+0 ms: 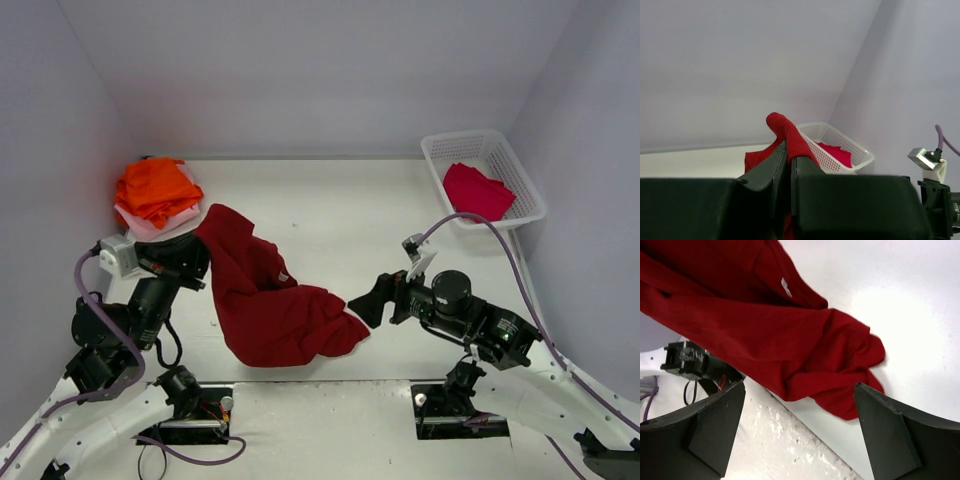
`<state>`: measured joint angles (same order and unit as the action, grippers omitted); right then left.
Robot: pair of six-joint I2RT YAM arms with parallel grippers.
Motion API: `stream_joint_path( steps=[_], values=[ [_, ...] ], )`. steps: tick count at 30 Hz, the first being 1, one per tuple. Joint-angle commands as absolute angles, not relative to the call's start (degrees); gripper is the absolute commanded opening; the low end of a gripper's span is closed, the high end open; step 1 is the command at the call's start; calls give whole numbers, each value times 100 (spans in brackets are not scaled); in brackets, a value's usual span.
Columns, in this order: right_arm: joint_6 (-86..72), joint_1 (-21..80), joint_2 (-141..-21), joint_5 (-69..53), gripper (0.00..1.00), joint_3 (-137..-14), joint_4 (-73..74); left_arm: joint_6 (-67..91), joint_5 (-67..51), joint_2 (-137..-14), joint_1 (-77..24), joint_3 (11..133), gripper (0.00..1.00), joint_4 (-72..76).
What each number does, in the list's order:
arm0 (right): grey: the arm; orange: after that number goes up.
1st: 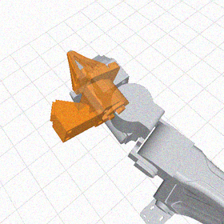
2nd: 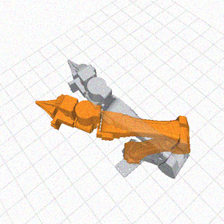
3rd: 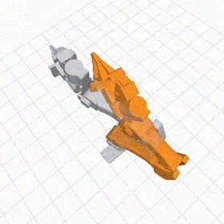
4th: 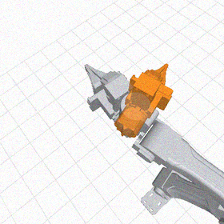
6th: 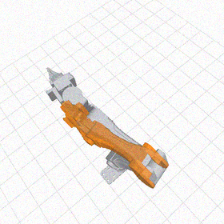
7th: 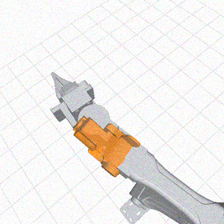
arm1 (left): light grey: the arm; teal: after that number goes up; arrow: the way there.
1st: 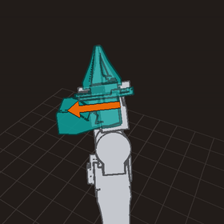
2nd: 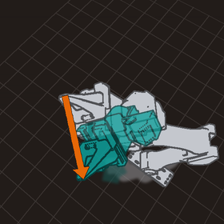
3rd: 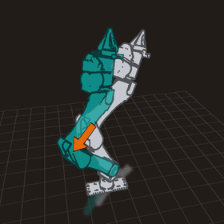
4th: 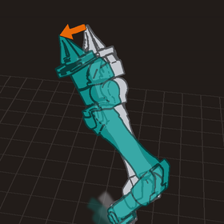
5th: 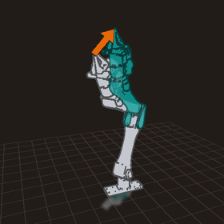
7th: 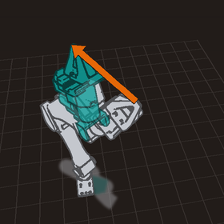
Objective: Fold and stack the t-shirts
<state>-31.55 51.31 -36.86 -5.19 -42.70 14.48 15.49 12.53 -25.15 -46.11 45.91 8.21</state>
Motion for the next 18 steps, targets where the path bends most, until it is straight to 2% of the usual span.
stream_joint_path(
  steps=[1,6,10,18],
  values=[
    [-2997,5115,-3893,-299,87,-4500,318,1661,1151,-2391,-4588,4571,0,1432],
    [-2848,5115,-4604,-517,86,-4798,-1068,2003,950,-2434,-4588,4307,0,1714],
    [-2874,5124,-5709,-1052,82,-5237,-2142,2214,809,-2540,-4588,4140,0,1845],
    [-3067,5273,-7188,-1731,70,-6336,-3470,2373,913,-2277,-4588,3876,0,1855]
  ],
)
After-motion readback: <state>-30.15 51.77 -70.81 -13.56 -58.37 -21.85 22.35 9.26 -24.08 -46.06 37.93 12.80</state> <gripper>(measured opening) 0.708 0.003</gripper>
